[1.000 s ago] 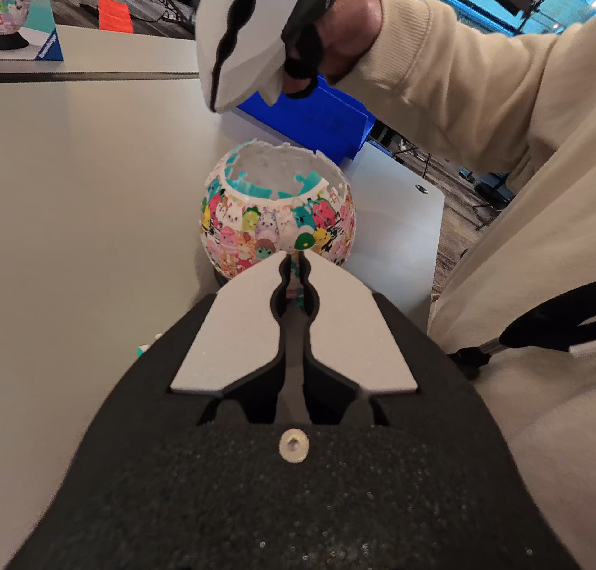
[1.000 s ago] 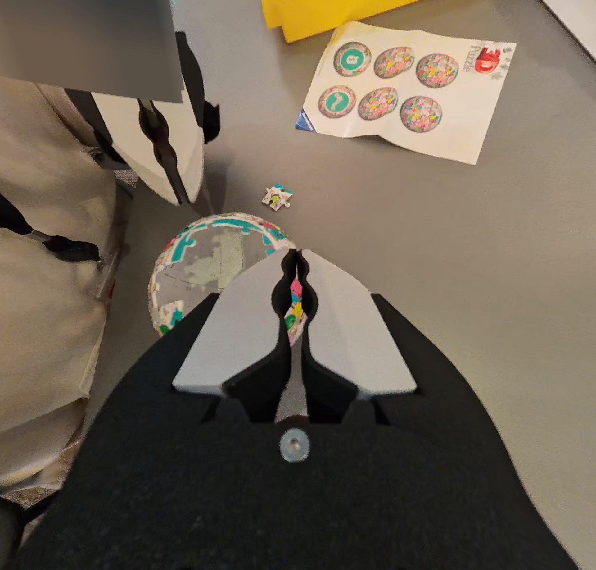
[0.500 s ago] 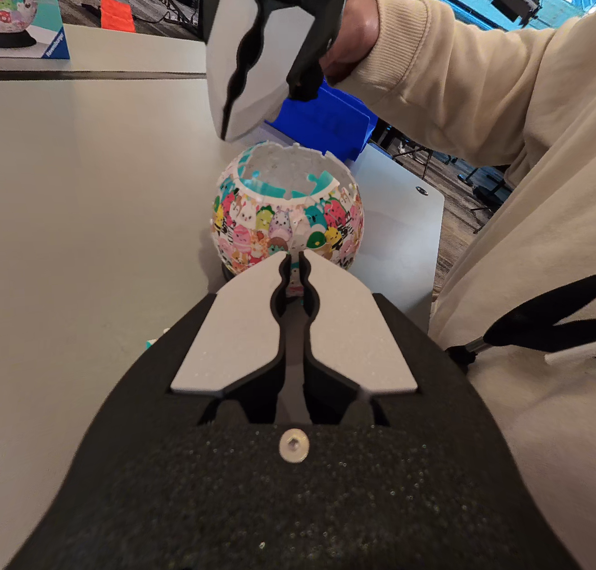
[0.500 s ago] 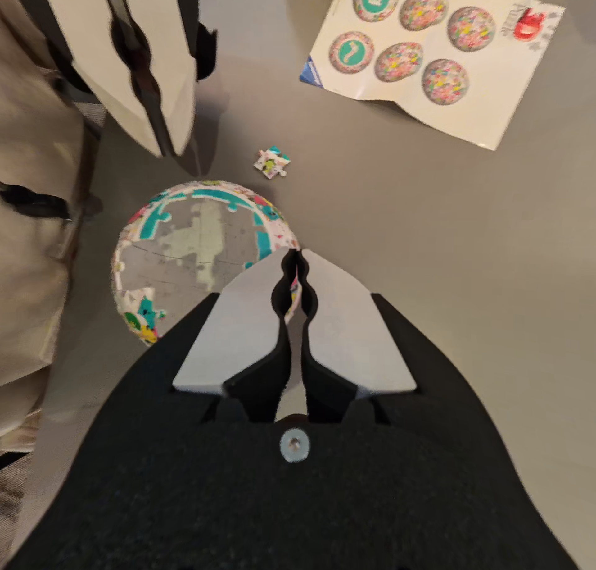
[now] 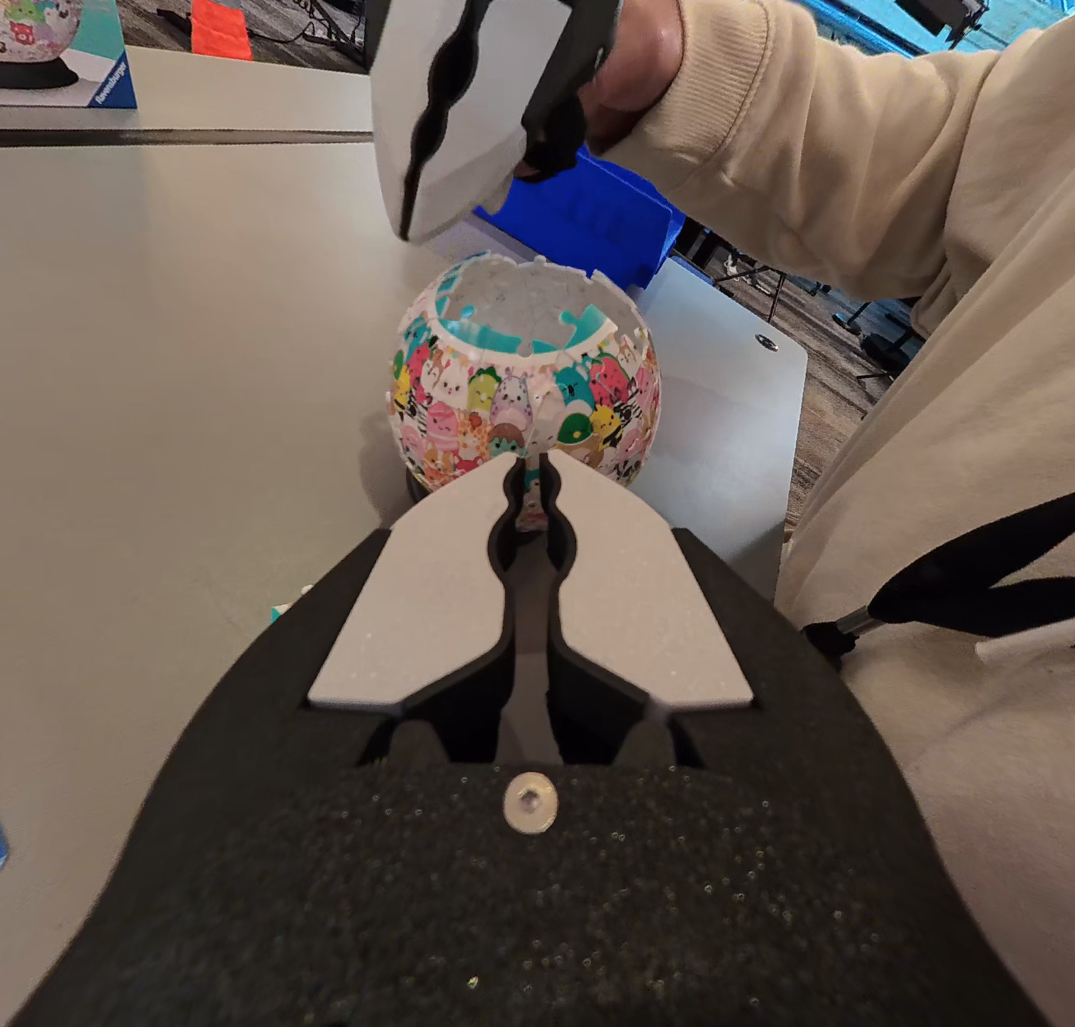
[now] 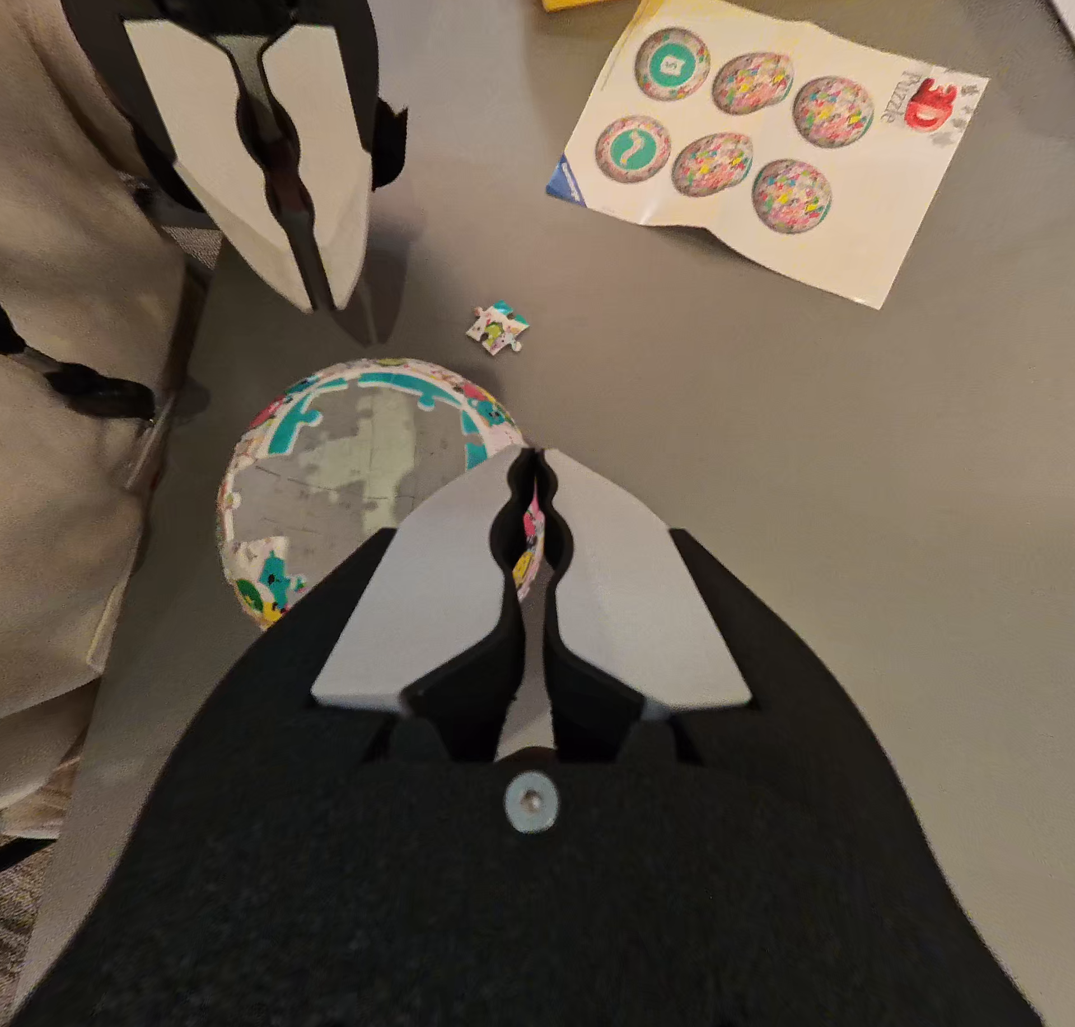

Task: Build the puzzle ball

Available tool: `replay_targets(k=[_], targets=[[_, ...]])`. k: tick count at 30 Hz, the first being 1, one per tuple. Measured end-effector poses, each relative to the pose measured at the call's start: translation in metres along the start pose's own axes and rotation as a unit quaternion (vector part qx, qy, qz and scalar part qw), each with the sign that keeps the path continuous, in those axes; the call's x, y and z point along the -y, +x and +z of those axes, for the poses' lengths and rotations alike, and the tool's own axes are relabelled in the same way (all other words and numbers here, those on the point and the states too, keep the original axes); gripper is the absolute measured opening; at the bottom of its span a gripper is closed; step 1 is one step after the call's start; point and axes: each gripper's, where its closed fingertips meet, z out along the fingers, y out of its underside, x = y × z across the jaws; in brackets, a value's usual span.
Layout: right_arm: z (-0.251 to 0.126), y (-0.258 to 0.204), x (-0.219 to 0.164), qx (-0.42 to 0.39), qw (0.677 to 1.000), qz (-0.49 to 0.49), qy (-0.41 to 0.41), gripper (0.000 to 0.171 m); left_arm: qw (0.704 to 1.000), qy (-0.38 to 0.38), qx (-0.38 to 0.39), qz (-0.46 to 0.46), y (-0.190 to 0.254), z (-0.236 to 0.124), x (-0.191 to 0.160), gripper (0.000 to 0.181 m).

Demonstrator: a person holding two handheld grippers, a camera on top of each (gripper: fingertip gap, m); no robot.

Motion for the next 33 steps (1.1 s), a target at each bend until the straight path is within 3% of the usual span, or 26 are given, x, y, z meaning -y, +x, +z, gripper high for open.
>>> replay_targets(k=[10, 15, 19, 33], targets=[[0.023, -0.011, -0.003, 0.082, 0.995, -0.002, -0.056, 0.0, 1.0, -0.008, 0.004, -0.003, -0.002, -0.002, -0.005, 0.004], [0.024, -0.006, 0.01, 0.079, 0.996, -0.018, -0.046, 0.0, 1.0, -0.004, 0.012, -0.004, -0.006, -0.007, -0.004, 0.004], [0.033, -0.011, -0.002, 0.088, 0.992, -0.035, -0.083, 0.0, 1.0, -0.003, 0.013, -0.007, -0.008, -0.01, -0.005, 0.004], [0.032, -0.015, 0.009, 0.125, 0.99, -0.017, -0.063, 0.0, 1.0, -0.008, 0.015, -0.005, -0.007, -0.012, -0.007, 0.004]])
